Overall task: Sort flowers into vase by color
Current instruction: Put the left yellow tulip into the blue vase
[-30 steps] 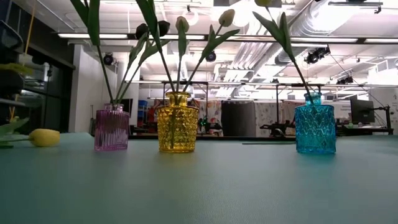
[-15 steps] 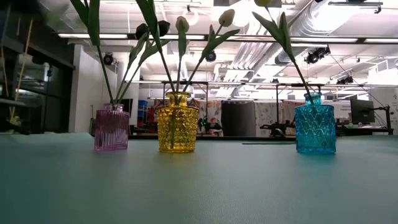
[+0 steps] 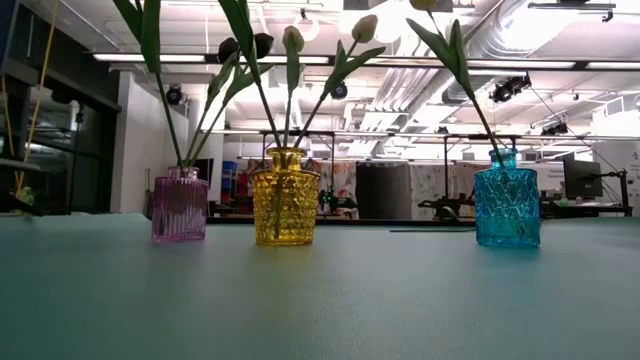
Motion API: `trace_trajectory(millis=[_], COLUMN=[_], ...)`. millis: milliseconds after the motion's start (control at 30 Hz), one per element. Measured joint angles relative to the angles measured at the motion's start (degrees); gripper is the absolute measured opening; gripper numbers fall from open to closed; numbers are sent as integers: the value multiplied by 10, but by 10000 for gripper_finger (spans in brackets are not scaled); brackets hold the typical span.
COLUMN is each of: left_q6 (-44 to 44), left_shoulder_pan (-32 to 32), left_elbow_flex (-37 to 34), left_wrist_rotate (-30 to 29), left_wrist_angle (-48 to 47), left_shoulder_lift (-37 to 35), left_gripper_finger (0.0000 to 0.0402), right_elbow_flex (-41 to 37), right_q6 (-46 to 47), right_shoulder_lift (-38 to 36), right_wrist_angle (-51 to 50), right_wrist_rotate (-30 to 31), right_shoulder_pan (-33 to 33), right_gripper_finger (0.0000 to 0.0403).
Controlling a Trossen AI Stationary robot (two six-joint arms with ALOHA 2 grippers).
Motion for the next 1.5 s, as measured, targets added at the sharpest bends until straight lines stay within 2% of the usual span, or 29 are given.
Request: trace_trajectory(millis=[33,100,200,333,467,567,700,800,1033,1333,1500], left_q6=[96,253,354,337,285,278,273,254,199,199,199], left_shoulder_pan=[18,57,113,189,247,264,275,286,311,318,319], left_elbow_flex=[0,-6,-10,-12,-12,-12,-12,-11,-11,-11,-11], left_wrist_rotate=[16,100,267,421,621,702,746,771,851,880,882], left_wrist_angle=[83,247,382,404,464,532,602,637,646,646,639], left_shoulder_lift=[5,23,63,133,217,272,319,343,367,362,362], left_gripper_finger=[0,0,0,0,0,0,0,0,0,0,0], right_elbow_flex=[0,0,0,0,0,0,0,0,0,0,0], right_q6=[0,-12,-66,-198,-390,-514,-639,-675,-672,-581,-566], right_shoulder_lift=[0,0,0,0,1,1,1,1,1,11,21], right_wrist_angle=[11,38,101,246,440,574,688,714,707,670,674], right_wrist_rotate=[7,23,30,21,-13,-22,-31,-63,-153,-354,-410], right_shoulder_pan=[0,0,0,0,-4,-15,-40,-72,-159,-256,-281], right_gripper_finger=[334,334,334,334,334,334,334,334,334,334,330])
